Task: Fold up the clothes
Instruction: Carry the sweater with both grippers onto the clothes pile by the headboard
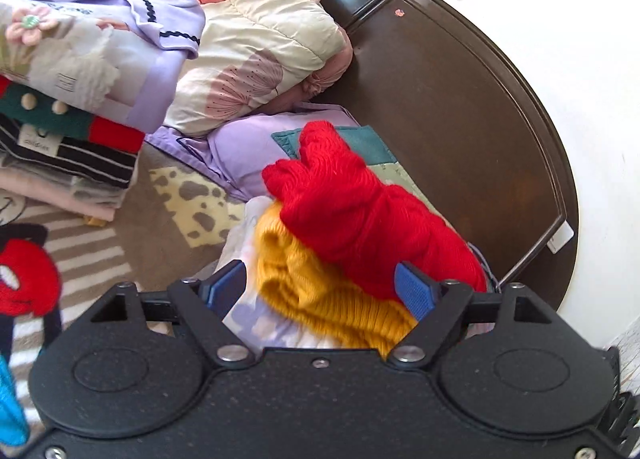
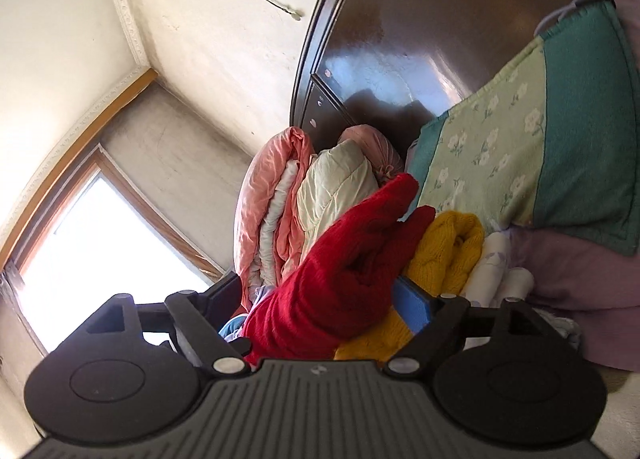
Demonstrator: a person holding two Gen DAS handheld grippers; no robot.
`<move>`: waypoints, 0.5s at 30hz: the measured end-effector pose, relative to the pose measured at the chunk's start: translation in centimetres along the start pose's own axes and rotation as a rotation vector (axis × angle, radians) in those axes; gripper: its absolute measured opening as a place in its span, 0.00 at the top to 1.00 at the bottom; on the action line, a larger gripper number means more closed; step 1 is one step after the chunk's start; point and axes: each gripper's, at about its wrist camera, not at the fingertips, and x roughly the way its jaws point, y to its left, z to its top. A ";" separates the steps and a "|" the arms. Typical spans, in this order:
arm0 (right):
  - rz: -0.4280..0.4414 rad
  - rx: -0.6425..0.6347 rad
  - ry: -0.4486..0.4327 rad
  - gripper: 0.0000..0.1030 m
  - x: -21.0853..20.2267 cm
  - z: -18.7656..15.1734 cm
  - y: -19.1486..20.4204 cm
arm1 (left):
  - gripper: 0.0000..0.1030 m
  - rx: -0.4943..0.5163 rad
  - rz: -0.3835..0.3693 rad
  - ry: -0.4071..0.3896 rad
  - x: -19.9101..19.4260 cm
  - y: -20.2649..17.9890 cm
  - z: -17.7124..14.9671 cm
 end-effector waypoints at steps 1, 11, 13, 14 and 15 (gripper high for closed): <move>-0.008 -0.006 0.005 0.16 -0.5 -0.1 0.4 | 0.20 0.029 0.014 -0.006 -0.7 -0.5 -0.3; -0.121 -0.087 0.092 0.00 -5.4 -0.8 5.8 | 0.00 0.392 0.169 -0.114 -8.2 -7.8 -2.7; -0.149 -0.110 0.116 0.00 -6.1 -0.8 7.1 | 0.00 0.446 0.217 -0.127 -9.2 -9.1 -3.5; -0.162 -0.123 0.124 0.00 -6.4 -0.8 7.8 | 0.00 0.468 0.240 -0.137 -9.7 -9.7 -3.9; -0.180 -0.137 0.130 0.00 -6.8 -0.8 8.5 | 0.00 0.486 0.264 -0.148 -10.2 -10.3 -4.3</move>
